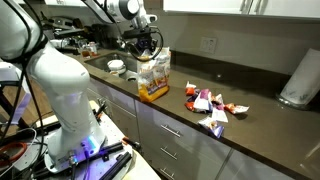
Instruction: Turn the plastic packaging around.
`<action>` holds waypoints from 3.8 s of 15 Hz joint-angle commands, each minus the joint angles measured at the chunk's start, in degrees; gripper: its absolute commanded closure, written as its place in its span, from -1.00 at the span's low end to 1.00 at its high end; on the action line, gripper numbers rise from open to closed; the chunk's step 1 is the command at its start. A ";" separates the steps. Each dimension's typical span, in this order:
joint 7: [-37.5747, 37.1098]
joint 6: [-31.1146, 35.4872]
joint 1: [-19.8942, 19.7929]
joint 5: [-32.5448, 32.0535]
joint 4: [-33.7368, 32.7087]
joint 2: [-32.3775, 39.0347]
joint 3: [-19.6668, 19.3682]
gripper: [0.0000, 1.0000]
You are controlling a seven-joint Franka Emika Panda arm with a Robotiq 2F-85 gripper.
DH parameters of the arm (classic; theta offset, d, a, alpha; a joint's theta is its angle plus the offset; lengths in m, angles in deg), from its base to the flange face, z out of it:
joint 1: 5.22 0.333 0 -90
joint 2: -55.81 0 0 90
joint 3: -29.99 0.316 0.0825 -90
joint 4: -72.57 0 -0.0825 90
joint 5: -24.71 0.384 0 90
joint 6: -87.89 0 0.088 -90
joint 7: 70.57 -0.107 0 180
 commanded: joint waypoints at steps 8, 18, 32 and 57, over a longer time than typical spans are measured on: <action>-7.38 -7.89 -7.17 -7.14 -3.76 -7.74 2.18 -1.00; -15.76 -25.42 -12.13 -11.11 -6.69 -13.19 3.93 -1.00; -16.33 -45.98 -11.90 4.75 -4.54 -13.26 -3.98 -1.00; 3.81 -30.79 -4.62 0.31 2.61 -13.76 -2.86 0.37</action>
